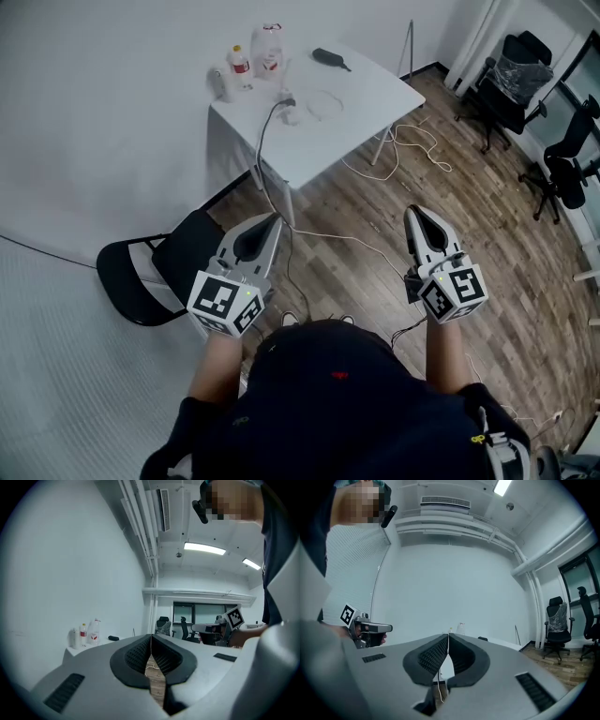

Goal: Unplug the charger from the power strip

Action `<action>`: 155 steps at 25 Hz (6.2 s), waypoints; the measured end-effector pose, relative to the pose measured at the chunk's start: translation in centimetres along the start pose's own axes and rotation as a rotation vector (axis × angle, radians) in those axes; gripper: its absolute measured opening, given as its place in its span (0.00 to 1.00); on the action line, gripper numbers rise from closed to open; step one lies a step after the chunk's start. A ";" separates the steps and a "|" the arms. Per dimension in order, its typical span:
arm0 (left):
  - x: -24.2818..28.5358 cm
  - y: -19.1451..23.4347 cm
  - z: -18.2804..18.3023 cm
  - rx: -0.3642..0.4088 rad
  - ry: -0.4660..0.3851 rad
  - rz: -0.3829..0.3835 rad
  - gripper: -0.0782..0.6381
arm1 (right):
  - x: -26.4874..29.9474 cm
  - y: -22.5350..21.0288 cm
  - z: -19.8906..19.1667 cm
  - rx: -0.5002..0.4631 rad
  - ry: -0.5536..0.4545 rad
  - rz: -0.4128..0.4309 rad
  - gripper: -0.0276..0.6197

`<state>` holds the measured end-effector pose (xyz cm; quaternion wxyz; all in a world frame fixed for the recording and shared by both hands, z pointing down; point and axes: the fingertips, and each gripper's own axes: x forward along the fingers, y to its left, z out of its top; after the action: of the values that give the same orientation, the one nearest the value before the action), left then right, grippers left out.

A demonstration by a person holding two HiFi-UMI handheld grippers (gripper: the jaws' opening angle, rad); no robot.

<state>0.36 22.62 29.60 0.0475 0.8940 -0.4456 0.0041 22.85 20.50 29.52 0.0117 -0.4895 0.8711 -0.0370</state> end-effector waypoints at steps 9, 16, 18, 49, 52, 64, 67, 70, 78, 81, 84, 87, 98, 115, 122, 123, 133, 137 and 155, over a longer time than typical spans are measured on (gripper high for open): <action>-1.8 3.7 -0.6 -0.028 -0.009 0.024 0.14 | 2.4 2.6 -1.1 -0.001 0.048 0.022 0.08; -3.7 8.3 -1.5 -0.031 -0.001 0.030 0.14 | 5.5 4.7 -0.9 0.016 0.041 0.000 0.08; -4.1 9.3 -1.8 -0.033 0.000 0.024 0.14 | 6.1 5.6 -1.2 0.012 0.044 -0.004 0.08; 13.5 11.2 -0.7 -0.038 0.052 0.092 0.14 | 17.1 -9.9 -3.6 0.119 0.033 0.115 0.08; 15.4 11.1 -1.4 -0.049 0.068 0.131 0.14 | 18.1 -12.4 -4.9 0.134 0.051 0.146 0.08; 21.4 13.1 -2.9 -0.079 0.134 0.158 0.14 | 22.8 -17.6 -7.5 0.193 0.093 0.167 0.08; 22.7 14.6 -3.2 -0.084 0.137 0.141 0.14 | 24.1 -18.2 -7.5 0.189 0.084 0.153 0.08; 24.2 16.3 -3.1 -0.093 0.122 0.114 0.14 | 25.5 -18.7 -7.1 0.173 0.085 0.135 0.08; 27.9 25.1 -3.3 -0.138 0.101 0.065 0.14 | 33.5 -18.4 -6.9 0.124 0.131 0.082 0.08; 28.5 29.3 -4.1 -0.145 0.116 0.057 0.14 | 38.0 -16.8 -6.9 0.110 0.143 0.087 0.08; 29.2 32.8 -4.9 -0.146 0.139 0.031 0.14 | 42.2 -14.8 -7.0 0.113 0.154 0.115 0.08; 29.9 35.5 -5.7 -0.140 0.172 -0.006 0.14 | 46.1 -13.4 -7.1 0.153 0.148 0.133 0.08; 35.8 39.9 -9.4 -0.204 0.232 -0.087 0.14 | 54.9 -14.2 -10.8 0.064 0.265 0.172 0.08; 45.7 41.3 -21.9 -0.339 0.407 0.047 0.14 | 68.4 -15.0 -23.2 -0.251 0.499 0.532 0.21; 47.0 41.6 -26.1 -0.365 0.482 0.068 0.14 | 71.0 -13.2 -28.5 -0.385 0.620 0.755 0.34; 47.1 41.5 -26.7 -0.365 0.491 0.069 0.14 | 71.1 -13.1 -29.2 -0.407 0.640 0.785 0.35; 47.5 41.5 -28.0 -0.373 0.493 0.084 0.14 | 71.9 -12.2 -31.8 -0.404 0.716 0.933 0.32; 47.5 41.6 -28.1 -0.397 0.480 0.081 0.14 | 71.9 -12.2 -31.7 -0.416 0.704 0.943 0.30; 45.0 42.9 -19.3 -0.281 0.362 0.149 0.14 | 67.1 -16.2 -20.0 0.109 0.419 0.551 0.30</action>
<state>-6.07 -37.18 54.54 0.2499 0.8280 -0.4907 0.1056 0.60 -44.14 51.72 -0.1316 -0.2165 0.9507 -0.1787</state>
